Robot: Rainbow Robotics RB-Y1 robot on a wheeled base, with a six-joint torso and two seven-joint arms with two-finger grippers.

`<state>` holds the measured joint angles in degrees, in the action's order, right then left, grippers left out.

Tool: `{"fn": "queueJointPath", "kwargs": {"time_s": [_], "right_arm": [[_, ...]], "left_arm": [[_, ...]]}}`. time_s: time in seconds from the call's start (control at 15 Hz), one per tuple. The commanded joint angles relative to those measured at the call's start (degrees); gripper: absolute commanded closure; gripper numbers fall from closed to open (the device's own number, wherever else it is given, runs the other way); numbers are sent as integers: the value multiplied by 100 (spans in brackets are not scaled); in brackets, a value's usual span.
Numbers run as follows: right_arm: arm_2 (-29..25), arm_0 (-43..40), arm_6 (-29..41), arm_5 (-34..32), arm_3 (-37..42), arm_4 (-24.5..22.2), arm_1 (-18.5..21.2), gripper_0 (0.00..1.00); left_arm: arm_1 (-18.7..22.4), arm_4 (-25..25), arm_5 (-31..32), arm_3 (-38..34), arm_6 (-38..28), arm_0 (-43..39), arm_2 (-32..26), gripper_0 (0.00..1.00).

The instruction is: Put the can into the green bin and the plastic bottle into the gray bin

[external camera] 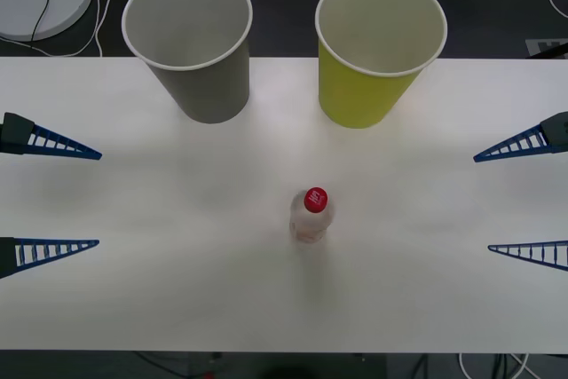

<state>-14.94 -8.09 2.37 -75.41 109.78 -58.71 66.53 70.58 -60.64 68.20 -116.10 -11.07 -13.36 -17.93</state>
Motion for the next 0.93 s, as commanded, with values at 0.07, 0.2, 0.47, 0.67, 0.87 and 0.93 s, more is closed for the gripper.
{"fn": "queueJointPath", "kwargs": {"time_s": [0.07,0.2,0.47,0.67,0.87,0.93], "right_arm": [[0,0,0,0,0,0,0,0],[0,0,0,0,0,0,0,0],[70,-141,-62,132,-149,246,-352,0],[70,-167,-167,132,-220,246,-606,0],[70,-264,-325,132,-290,158,-826,0],[70,-325,-387,132,-334,123,-923,0]], "left_arm": [[0,0,0,0,0,0,0,0],[0,0,0,0,0,0,0,0],[0,0,0,0,0,0,0,0],[0,0,0,0,0,0,0,0],[0,0,0,0,0,0,0,0],[0,0,0,0,0,0,0,0]]}}
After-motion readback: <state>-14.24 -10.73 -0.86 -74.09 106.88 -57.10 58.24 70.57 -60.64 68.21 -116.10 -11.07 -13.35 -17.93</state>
